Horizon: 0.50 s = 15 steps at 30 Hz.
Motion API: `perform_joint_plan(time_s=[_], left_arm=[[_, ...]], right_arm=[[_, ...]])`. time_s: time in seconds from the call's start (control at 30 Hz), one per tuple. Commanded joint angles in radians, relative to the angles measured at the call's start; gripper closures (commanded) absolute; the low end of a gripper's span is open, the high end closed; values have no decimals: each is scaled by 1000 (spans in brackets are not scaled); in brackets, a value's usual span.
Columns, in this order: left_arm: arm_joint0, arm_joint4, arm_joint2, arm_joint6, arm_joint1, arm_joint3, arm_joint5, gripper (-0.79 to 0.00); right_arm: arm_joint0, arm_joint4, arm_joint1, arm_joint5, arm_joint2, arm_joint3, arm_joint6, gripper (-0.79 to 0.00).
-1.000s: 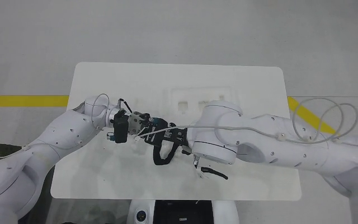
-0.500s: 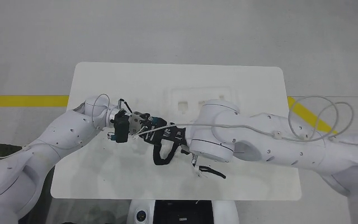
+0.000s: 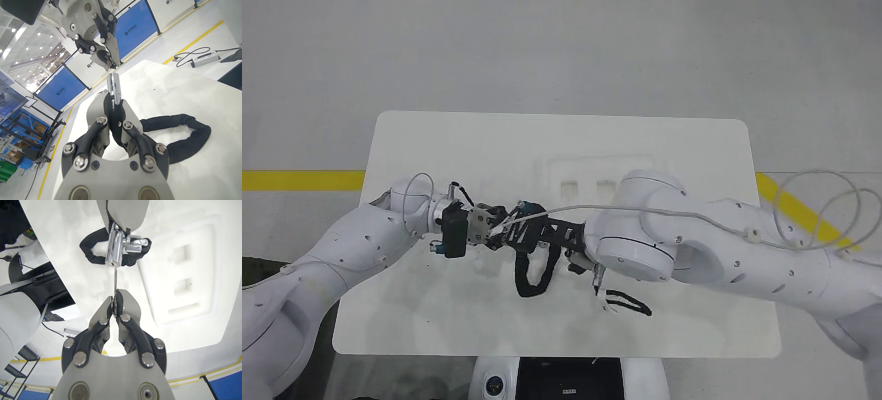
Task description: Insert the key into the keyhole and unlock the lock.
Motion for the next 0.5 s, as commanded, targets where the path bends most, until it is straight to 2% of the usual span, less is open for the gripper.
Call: perform_joint_plan(time_s=[0.0,0.27,0.47], left_arm=[[13,4,0,-11,7,-9,-11,0],[32,24,-8,-114,44,-83,-111,0],[62,22,-49,-254,75,-195,-139,0]], right_arm=[[-27,1,16,-13,28,-3,-9,0],[-177,-51,99,-103,165,9,-76,0],[-307,-140,157,-132,256,27,-117,0]])
